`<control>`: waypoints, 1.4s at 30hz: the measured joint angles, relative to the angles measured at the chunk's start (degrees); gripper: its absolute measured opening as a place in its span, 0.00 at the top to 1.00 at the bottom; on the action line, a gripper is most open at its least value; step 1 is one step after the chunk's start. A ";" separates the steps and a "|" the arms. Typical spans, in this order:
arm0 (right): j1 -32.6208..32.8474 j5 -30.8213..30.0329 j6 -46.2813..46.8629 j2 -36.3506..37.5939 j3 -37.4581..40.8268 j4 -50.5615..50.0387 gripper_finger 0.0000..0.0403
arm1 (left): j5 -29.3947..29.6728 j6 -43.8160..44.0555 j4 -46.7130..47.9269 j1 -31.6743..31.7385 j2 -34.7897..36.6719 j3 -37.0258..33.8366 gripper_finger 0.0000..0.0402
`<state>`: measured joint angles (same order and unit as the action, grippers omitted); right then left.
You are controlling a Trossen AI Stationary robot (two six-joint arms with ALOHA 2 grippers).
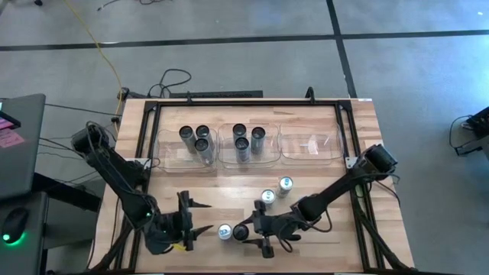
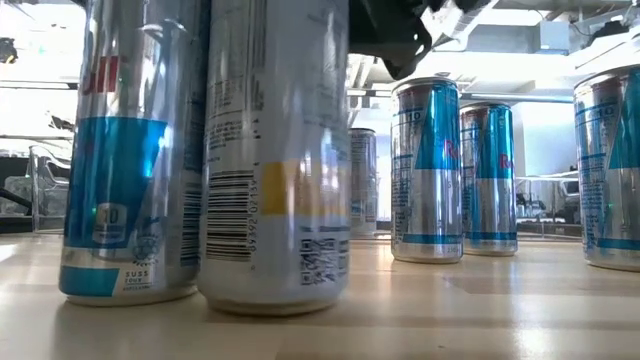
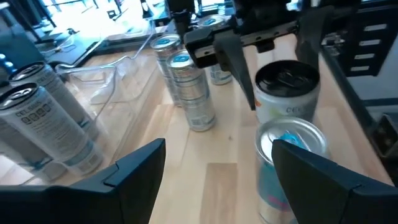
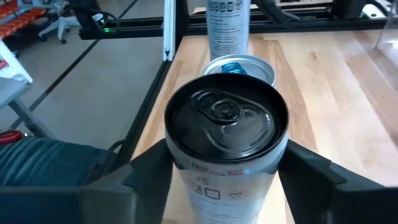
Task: Sort soda cans
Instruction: Put the green soda can into the left transparent bin
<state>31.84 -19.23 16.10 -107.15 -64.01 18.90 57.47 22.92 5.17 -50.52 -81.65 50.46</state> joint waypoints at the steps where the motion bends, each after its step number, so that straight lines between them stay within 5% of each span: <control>1: -0.18 -0.04 -0.09 0.00 0.00 0.00 0.38 | 0.00 0.17 0.12 0.55 0.00 0.00 0.28; 6: -1.00 -0.19 -0.17 1.37 0.05 -1.58 0.48 | -4.65 -0.03 0.46 4.33 -0.01 0.00 0.28; 16: -4.58 -3.63 -8.11 8.77 0.09 -4.56 0.48 | -10.75 -13.28 -8.59 8.22 -0.02 0.00 0.27; 34: -11.17 1.79 -13.41 9.09 -0.02 3.02 0.48 | -19.65 -15.37 -9.49 20.56 0.02 -0.02 0.11; 42: -12.18 1.99 -13.38 9.09 -0.02 2.73 0.48 | -16.55 -19.16 -9.49 19.41 1.43 -0.07 0.38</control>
<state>19.66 -17.23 2.72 -98.06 -64.03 21.63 40.92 3.75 -4.33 -31.11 -80.22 50.39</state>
